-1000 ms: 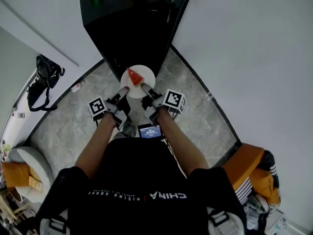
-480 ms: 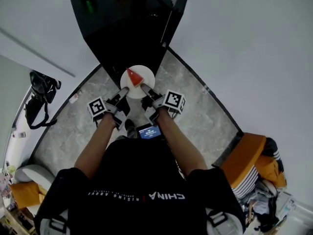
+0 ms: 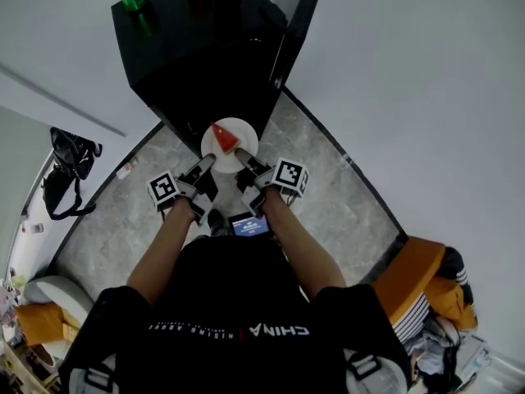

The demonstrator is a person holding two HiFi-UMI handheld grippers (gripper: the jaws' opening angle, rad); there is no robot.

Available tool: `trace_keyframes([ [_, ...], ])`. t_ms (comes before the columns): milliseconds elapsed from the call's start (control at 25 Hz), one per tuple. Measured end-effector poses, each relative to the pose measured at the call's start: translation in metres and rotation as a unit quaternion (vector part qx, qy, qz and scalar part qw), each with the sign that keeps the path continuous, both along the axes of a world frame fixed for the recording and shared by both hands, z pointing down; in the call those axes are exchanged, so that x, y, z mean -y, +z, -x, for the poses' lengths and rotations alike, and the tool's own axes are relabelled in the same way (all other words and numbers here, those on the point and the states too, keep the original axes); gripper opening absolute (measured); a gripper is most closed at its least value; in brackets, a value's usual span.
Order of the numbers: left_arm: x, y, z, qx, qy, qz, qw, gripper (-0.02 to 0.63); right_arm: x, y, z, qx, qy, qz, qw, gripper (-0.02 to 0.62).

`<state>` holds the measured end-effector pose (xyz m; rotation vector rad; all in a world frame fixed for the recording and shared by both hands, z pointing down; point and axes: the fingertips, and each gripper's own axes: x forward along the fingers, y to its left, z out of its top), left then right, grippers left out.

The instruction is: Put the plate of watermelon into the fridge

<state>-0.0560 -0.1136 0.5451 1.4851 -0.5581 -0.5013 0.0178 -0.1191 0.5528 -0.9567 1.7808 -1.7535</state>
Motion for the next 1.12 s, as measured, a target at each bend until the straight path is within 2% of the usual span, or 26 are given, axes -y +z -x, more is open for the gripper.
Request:
trace_keyframes([
  [160, 0.019, -0.002, -0.020, 0.005, -0.031, -0.008, 0.9995, 0.032, 0.022, 0.002, -0.020, 0.006, -0.026, 0.006, 1.000, 0.025],
  [400, 0.055, -0.017, -0.047, -0.008, -0.088, -0.021, 0.9959, 0.032, 0.065, -0.012, -0.046, 0.022, -0.072, -0.009, 0.997, 0.025],
  [520, 0.067, -0.021, -0.050, 0.003, -0.108, -0.033, 0.9936, 0.032, 0.079, -0.013, -0.048, 0.039, -0.094, -0.003, 0.995, 0.025],
  [720, 0.076, -0.020, -0.038, 0.001, -0.134, -0.034, 0.9904, 0.035, 0.090, -0.012, -0.031, 0.044, -0.118, -0.007, 0.992, 0.025],
  [840, 0.085, -0.023, -0.025, 0.002, -0.131, -0.037, 0.9906, 0.069, 0.093, -0.018, -0.012, 0.042, -0.127, -0.015, 0.991, 0.025],
  [920, 0.091, -0.025, -0.016, 0.013, -0.131, -0.040, 0.9905, 0.069, 0.095, -0.020, -0.001, 0.044, -0.125, -0.014, 0.991, 0.025],
  [1000, 0.096, -0.026, -0.008, 0.009, -0.132, -0.033, 0.9907, 0.038, 0.100, -0.021, 0.005, 0.047, -0.119, -0.013, 0.992, 0.025],
  [1120, 0.100, -0.024, 0.000, -0.002, -0.136, -0.021, 0.9905, 0.031, 0.105, -0.023, 0.013, 0.040, -0.120, -0.019, 0.992, 0.026],
])
